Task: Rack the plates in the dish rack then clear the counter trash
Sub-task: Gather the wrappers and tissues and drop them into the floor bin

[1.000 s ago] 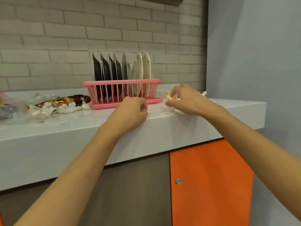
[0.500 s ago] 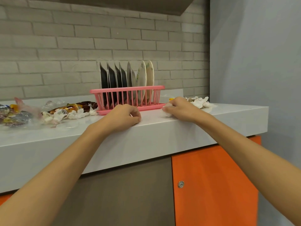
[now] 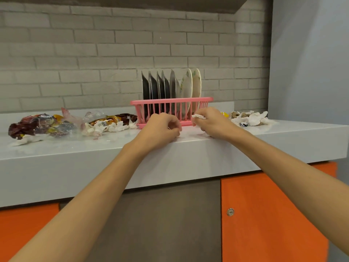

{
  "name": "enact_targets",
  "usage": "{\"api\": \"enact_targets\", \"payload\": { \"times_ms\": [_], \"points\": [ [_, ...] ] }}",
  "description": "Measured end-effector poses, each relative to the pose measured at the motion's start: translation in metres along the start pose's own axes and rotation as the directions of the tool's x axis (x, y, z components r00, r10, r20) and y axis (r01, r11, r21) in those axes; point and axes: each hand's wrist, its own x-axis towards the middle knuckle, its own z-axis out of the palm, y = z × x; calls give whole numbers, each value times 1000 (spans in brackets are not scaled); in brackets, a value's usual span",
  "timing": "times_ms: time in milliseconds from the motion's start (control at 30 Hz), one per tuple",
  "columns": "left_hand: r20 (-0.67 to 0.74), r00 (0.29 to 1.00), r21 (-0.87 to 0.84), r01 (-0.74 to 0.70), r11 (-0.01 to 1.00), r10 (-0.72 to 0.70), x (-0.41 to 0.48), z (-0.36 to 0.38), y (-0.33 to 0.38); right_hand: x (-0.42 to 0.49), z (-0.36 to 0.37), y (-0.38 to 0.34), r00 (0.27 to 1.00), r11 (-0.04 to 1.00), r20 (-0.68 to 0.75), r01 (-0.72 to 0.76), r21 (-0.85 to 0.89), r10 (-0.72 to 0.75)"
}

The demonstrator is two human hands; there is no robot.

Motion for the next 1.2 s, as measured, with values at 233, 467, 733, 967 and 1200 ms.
{"api": "enact_targets", "payload": {
  "times_ms": [233,467,733,967,1200],
  "points": [
    [-68,998,15,7,1000,-6,-26,-32,-5,17,38,-35,998,997,28,-63,38,62],
    [-250,967,427,59,902,55,-44,-91,-59,27,74,-76,975,996,216,44,76,-60],
    [-137,876,643,434,631,-462,-45,-162,-130,32,88,-86,958,994,266,94,47,-103],
    [-108,888,564,425,709,-447,-62,-164,-158,27,88,-87,965,994,246,68,83,-87],
    [-292,928,362,330,872,-230,-60,-163,-157,23,80,-88,982,989,185,0,145,-27]
  ]
}}
